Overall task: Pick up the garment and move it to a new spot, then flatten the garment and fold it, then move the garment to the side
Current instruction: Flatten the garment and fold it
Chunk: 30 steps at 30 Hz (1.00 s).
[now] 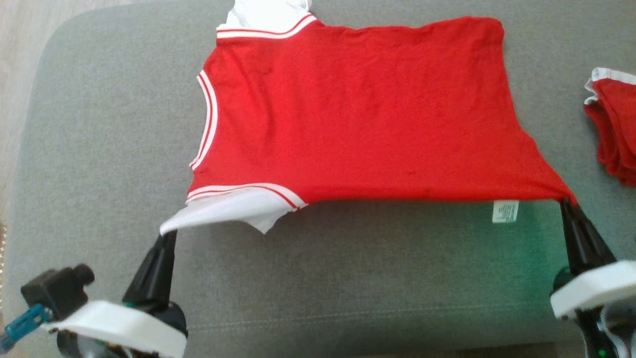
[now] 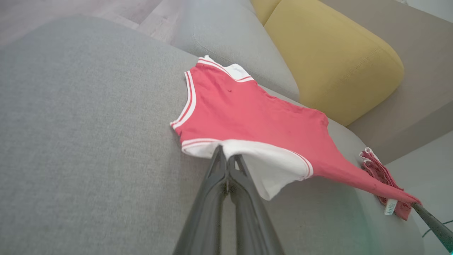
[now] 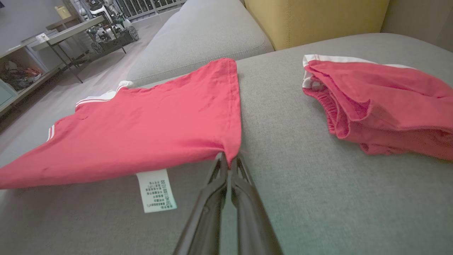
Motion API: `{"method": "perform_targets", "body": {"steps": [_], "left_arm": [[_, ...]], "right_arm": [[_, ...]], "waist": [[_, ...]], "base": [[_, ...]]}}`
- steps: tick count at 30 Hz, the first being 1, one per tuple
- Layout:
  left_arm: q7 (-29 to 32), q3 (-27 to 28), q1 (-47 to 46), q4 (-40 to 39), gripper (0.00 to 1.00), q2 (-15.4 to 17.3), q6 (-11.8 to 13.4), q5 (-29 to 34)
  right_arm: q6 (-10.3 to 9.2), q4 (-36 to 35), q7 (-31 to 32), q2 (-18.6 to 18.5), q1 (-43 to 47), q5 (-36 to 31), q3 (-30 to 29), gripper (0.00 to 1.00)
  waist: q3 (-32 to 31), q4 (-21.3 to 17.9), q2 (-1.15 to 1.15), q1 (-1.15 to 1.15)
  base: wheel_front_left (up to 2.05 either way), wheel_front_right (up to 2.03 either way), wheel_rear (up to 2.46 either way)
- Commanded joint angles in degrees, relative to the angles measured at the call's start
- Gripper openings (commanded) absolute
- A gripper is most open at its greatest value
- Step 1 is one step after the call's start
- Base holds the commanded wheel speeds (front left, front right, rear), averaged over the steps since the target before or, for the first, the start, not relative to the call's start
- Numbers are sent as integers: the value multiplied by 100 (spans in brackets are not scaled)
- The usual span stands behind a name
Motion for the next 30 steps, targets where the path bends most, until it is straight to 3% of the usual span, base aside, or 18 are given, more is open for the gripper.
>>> {"method": "perform_targets", "body": {"steps": [1,9,14,18,30], "left_arm": [[168,236,18,-481,0,190,182,-111],[596,181,-114,-690,0,93,411,-392],[812,-98,-656,-98,0,-105,269,-469],[729,-184,-1185,402,0,-394,90,-535],[263,-320,-3057,1935,0,-801,-505,-152]], "right_arm": [[-2,-530,173,14,206,-12,2,0],[-2,-836,585,126,421,-146,-105,0],[-2,-512,933,141,165,-584,-112,0],[-2,-131,1048,146,-215,-554,-60,0],[-2,1126,783,18,-1777,-636,7,0]], "waist": [[-51,-5,0,0],[-260,-35,0,0],[-345,-67,0,0],[-271,-101,0,0],[209,-117,0,0]], "base": [[0,0,0],[0,0,0],[0,0,0],[0,0,0],[0,0,0]]}}
